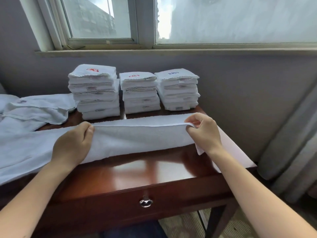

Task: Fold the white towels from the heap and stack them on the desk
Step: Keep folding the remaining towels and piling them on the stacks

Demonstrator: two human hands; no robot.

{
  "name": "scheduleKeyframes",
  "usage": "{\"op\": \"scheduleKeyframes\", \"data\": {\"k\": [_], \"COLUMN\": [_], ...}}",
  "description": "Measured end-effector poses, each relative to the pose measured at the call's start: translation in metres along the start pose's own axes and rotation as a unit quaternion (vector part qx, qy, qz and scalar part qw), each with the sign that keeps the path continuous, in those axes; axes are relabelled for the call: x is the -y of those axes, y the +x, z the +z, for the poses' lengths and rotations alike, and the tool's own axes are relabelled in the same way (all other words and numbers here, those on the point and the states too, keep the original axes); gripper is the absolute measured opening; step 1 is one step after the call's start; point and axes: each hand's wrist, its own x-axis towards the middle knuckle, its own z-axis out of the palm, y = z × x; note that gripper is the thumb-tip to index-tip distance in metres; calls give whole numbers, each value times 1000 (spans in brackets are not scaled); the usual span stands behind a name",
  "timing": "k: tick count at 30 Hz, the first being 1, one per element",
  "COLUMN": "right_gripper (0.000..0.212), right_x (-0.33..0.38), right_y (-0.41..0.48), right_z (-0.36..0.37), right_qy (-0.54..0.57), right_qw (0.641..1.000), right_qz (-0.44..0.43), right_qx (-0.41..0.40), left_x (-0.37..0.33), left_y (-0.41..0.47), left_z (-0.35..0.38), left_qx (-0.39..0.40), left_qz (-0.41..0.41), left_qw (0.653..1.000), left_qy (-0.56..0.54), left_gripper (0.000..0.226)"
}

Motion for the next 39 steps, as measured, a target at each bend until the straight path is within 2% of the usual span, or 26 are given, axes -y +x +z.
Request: {"op": "scheduleKeyframes", "data": {"k": [5, 9, 13, 15, 19, 21, 25, 28, 30, 33, 36, 39], "right_gripper": [14, 13, 13, 15, 13, 14, 17, 32, 42, 49, 50, 55], "right_x": [-1, 3, 6, 4, -7, -13, -11, -5, -2, -1, -8, -17], "right_y": [15, 31, 52, 64, 74, 73, 76, 82, 85, 88, 95, 95], "right_z": [16, 24, 33, 38, 47, 51, 49, 40, 30, 13, -1, -6], "right_qy": [-48, -89, -127, -154, -238, -260, -258, -283, -300, -297, -302, -372], "right_qw": [999, 996, 992, 988, 967, 959, 954, 935, 925, 932, 942, 925], "right_qz": [12, -5, -5, -4, 27, 42, 37, 54, 63, 67, 66, 37], "right_qx": [0, -27, -14, 6, 83, 109, 146, 209, 224, 198, 128, 69], "left_x": [4, 7, 11, 15, 19, 18, -7, -46, -71, -106, -129, -130], "left_y": [15, 33, 54, 64, 72, 72, 76, 73, 70, 69, 66, 67], "left_z": [7, 13, 21, 26, 41, 45, 52, 67, 79, 95, 105, 112], "left_qx": [-13, -22, -33, -12, 93, 121, 137, 180, 179, 173, 170, 131], "left_qz": [1, 3, 2, -5, -24, -17, 32, 101, 156, 240, 319, 321], "left_qw": [1000, 1000, 999, 999, 992, 987, 989, 978, 970, 948, 919, 923], "left_qy": [-3, 1, 21, 35, 87, 105, 46, -15, -50, -117, -156, -168], "left_gripper": [22, 21, 23, 24, 18, 13, 25, 35, 41, 49, 67, 73]}}
